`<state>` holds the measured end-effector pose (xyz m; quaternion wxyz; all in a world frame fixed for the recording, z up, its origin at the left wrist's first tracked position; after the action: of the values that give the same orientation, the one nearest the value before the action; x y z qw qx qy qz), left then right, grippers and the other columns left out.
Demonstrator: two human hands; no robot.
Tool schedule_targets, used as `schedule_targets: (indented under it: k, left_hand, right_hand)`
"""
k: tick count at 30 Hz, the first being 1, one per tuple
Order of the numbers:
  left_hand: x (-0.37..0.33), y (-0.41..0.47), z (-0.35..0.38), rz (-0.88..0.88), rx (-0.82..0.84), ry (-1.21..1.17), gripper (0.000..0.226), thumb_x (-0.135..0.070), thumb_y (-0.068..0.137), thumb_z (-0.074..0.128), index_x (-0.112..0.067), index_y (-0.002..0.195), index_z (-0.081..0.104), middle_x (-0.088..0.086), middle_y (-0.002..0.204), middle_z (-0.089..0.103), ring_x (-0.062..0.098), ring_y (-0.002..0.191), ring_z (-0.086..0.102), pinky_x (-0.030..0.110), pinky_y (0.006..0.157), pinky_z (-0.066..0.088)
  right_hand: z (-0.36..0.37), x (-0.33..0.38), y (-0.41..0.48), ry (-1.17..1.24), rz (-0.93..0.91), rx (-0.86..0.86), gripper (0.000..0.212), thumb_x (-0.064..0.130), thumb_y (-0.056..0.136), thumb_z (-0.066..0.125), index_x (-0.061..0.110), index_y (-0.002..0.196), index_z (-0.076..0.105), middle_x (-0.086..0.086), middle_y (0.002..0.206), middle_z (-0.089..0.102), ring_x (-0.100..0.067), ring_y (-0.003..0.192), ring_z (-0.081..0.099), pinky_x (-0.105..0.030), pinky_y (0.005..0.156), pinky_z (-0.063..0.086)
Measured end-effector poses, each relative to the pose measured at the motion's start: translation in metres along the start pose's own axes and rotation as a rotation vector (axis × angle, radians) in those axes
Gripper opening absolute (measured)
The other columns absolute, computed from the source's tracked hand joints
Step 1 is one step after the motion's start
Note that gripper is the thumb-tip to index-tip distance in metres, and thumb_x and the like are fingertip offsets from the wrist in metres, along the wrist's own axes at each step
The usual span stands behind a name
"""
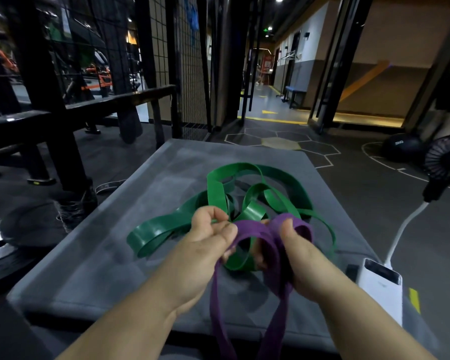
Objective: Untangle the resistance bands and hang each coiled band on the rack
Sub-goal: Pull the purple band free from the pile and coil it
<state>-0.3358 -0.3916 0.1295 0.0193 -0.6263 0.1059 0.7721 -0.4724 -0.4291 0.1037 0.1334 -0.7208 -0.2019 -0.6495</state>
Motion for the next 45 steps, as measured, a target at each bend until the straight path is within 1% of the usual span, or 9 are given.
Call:
schedule_targets:
  k: [3,7,12,18,23,27,32,37,45]
  left_hand:
    - [-0.011,-0.002,-0.003,0.018,0.028,-0.022,0.035,-0.024,0.077,0.058,-0.018,0.104,0.038,0.000,0.079,0.056,0.007,0.072,0.048,0.023,0.070,0.042]
    - [-0.014,-0.008,-0.003,-0.045,0.144,0.105,0.035,-0.016,0.080,0.062,-0.014,0.108,0.042,-0.006,0.082,0.061,-0.001,0.073,0.055,0.016,0.070,0.045]
    - [-0.030,-0.007,-0.023,0.048,0.037,0.614,0.009,-0.030,0.093,0.057,-0.023,0.100,0.055,-0.003,0.079,0.063,0.004,0.071,0.058,0.019,0.069,0.046]
    - [-0.041,-0.008,-0.024,0.105,0.119,0.783,0.015,-0.038,0.089,0.060,-0.025,0.092,0.067,0.005,0.086,0.066,0.014,0.077,0.060,0.031,0.077,0.048]
    - [-0.031,-0.001,-0.031,0.061,0.212,0.506,0.021,-0.040,0.079,0.073,-0.019,0.078,0.072,-0.006,0.073,0.067,0.006,0.073,0.060,0.019,0.074,0.047]
    - [-0.013,0.003,-0.039,-0.019,0.256,0.214,0.049,-0.060,0.043,0.089,-0.020,0.064,0.071,-0.005,0.061,0.063,0.005,0.058,0.057,0.014,0.060,0.046]
    - [0.001,0.001,-0.032,-0.107,0.268,0.058,0.058,-0.069,0.039,0.085,-0.017,0.056,0.065,-0.003,0.056,0.059,0.006,0.050,0.055,0.015,0.053,0.045]
    - [0.022,0.002,-0.024,-0.170,0.239,0.434,0.096,-0.084,0.062,0.061,0.008,0.088,0.058,0.013,0.081,0.056,0.022,0.077,0.050,0.050,0.081,0.045]
    - [0.023,-0.008,0.004,-0.116,0.241,0.355,0.068,-0.068,0.085,0.028,-0.017,0.119,0.060,0.002,0.104,0.069,0.004,0.094,0.065,0.013,0.084,0.047]
  right_hand:
    - [0.033,0.006,-0.013,0.001,-0.009,0.319,0.044,0.053,0.071,0.080,0.015,0.088,0.065,0.006,0.078,0.066,-0.008,0.076,0.060,-0.024,0.076,0.047]
    - [0.044,0.000,-0.018,0.101,0.105,0.348,0.023,0.005,0.076,0.068,0.000,0.095,0.056,-0.010,0.083,0.067,-0.015,0.079,0.069,-0.023,0.076,0.052]
    - [0.049,-0.002,-0.017,0.236,0.143,0.356,0.034,0.015,0.066,0.068,0.000,0.093,0.054,-0.018,0.082,0.070,-0.031,0.081,0.064,-0.035,0.080,0.053]
    - [0.070,-0.001,-0.026,0.307,0.173,0.594,0.029,0.022,0.081,0.071,0.006,0.102,0.059,-0.018,0.086,0.068,-0.029,0.079,0.067,-0.035,0.078,0.053]
    - [0.082,0.001,-0.041,0.404,0.281,0.791,0.041,0.038,0.090,0.064,0.002,0.108,0.055,-0.015,0.090,0.072,-0.027,0.086,0.069,-0.037,0.083,0.053]
    - [0.088,0.003,-0.045,0.418,0.219,0.875,0.053,0.052,0.093,0.051,0.000,0.105,0.057,-0.011,0.089,0.073,-0.031,0.105,0.061,-0.052,0.098,0.037]
    - [0.093,0.011,-0.048,0.511,0.171,0.950,0.051,0.055,0.096,0.040,0.009,0.093,0.061,-0.021,0.056,0.059,-0.022,0.086,0.068,-0.055,0.088,0.034]
    - [0.086,0.031,-0.050,0.670,0.044,0.948,0.043,0.050,0.102,0.032,0.015,0.088,0.054,-0.010,0.044,0.034,-0.026,0.047,0.046,-0.030,0.069,0.046]
    - [0.076,0.041,-0.042,0.795,0.021,0.850,0.043,0.049,0.102,0.033,0.016,0.080,0.047,0.002,0.048,0.042,-0.017,0.039,0.041,-0.024,0.046,0.033]
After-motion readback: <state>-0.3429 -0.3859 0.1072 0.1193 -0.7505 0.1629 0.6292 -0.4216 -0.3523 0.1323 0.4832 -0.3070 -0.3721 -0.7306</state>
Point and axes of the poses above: each hand's wrist, its own y-axis towards the middle knuckle, its own z-axis out of the palm, x = y × z, the point moved 7 cm from there along y, towards the middle knuckle
